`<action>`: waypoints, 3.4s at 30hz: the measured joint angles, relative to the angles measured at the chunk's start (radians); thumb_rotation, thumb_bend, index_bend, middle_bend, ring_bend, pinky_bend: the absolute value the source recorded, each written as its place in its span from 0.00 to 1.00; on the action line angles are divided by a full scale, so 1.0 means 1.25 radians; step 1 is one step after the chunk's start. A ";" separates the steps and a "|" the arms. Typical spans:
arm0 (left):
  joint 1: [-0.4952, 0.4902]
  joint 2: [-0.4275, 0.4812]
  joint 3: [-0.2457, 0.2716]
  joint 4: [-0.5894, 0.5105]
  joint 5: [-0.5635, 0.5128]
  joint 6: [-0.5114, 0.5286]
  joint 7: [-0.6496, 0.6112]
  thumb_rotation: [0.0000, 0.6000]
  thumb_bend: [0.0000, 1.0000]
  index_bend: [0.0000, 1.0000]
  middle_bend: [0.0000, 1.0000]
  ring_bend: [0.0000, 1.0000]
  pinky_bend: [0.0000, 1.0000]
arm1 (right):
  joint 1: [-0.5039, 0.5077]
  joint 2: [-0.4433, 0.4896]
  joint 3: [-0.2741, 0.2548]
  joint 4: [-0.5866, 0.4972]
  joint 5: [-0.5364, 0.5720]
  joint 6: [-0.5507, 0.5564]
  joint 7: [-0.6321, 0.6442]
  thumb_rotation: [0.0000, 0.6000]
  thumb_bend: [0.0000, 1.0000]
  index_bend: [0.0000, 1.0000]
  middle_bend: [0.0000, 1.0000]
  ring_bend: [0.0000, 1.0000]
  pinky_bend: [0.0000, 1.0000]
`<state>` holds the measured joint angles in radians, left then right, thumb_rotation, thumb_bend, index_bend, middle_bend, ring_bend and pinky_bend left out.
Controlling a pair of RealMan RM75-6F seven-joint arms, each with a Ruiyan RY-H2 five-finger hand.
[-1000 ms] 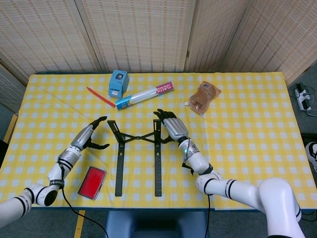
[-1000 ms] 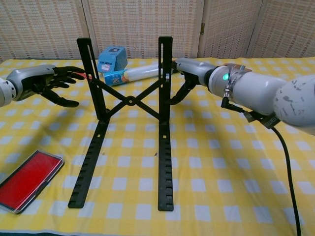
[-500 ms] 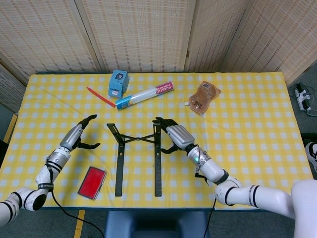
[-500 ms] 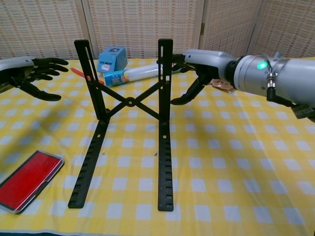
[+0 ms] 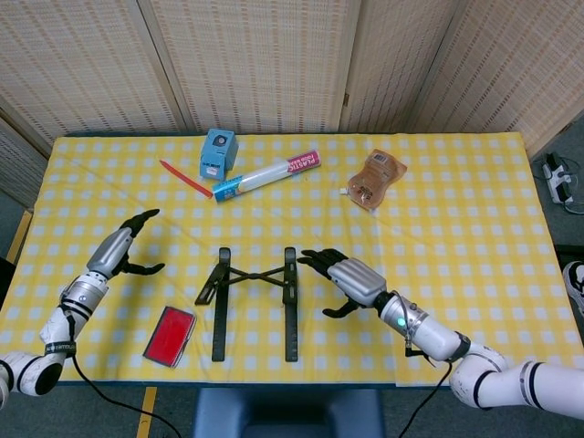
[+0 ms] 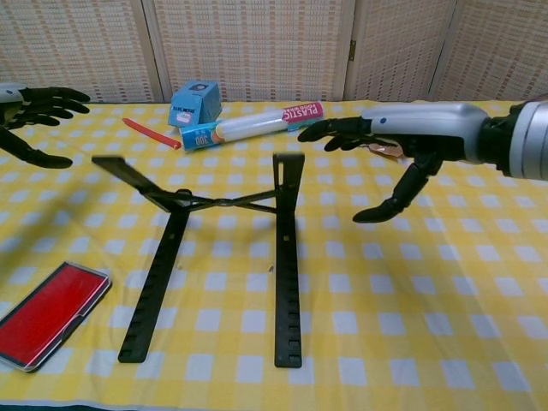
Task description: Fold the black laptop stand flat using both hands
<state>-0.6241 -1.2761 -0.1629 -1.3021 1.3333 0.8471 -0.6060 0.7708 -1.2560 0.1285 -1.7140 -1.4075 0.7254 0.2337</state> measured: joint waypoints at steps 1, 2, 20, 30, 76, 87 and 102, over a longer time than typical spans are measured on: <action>0.000 0.005 0.000 -0.002 0.000 0.000 0.004 1.00 0.25 0.00 0.10 0.00 0.00 | -0.006 0.016 -0.008 -0.011 -0.015 0.006 0.010 1.00 0.28 0.00 0.05 0.06 0.00; 0.000 0.010 0.000 -0.005 0.000 0.001 0.008 1.00 0.25 0.00 0.10 0.00 0.00 | -0.011 0.028 -0.013 -0.018 -0.027 0.012 0.017 1.00 0.28 0.00 0.05 0.06 0.00; -0.098 -0.109 0.019 0.079 0.047 -0.022 0.339 1.00 0.17 0.00 0.01 0.00 0.00 | -0.057 -0.013 -0.045 -0.016 -0.116 0.146 -0.321 1.00 0.27 0.30 0.45 0.42 0.36; -0.137 -0.243 0.031 0.174 0.061 0.003 0.448 1.00 0.10 0.00 0.00 0.00 0.00 | -0.084 -0.171 -0.046 0.054 -0.133 0.260 -0.562 1.00 0.21 0.41 0.61 0.58 0.57; -0.126 -0.322 0.056 0.228 0.044 0.015 0.472 1.00 0.09 0.00 0.00 0.00 0.00 | -0.066 -0.414 -0.100 0.385 -0.196 0.253 -0.498 1.00 0.21 0.46 0.69 0.67 0.69; -0.124 -0.321 0.053 0.216 0.036 0.004 0.440 1.00 0.09 0.00 0.00 0.00 0.00 | -0.035 -0.500 -0.088 0.487 -0.217 0.259 -0.467 1.00 0.21 0.46 0.70 0.67 0.69; -0.125 -0.314 0.048 0.176 0.027 -0.018 0.381 1.00 0.09 0.00 0.00 0.00 0.00 | -0.021 -0.573 -0.097 0.587 -0.257 0.317 -0.434 1.00 0.21 0.46 0.70 0.67 0.69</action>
<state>-0.7805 -1.6687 -0.1026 -1.0815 1.3674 0.8243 -0.1296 0.7440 -1.9721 0.0067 -0.9804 -1.7293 1.1219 -0.3088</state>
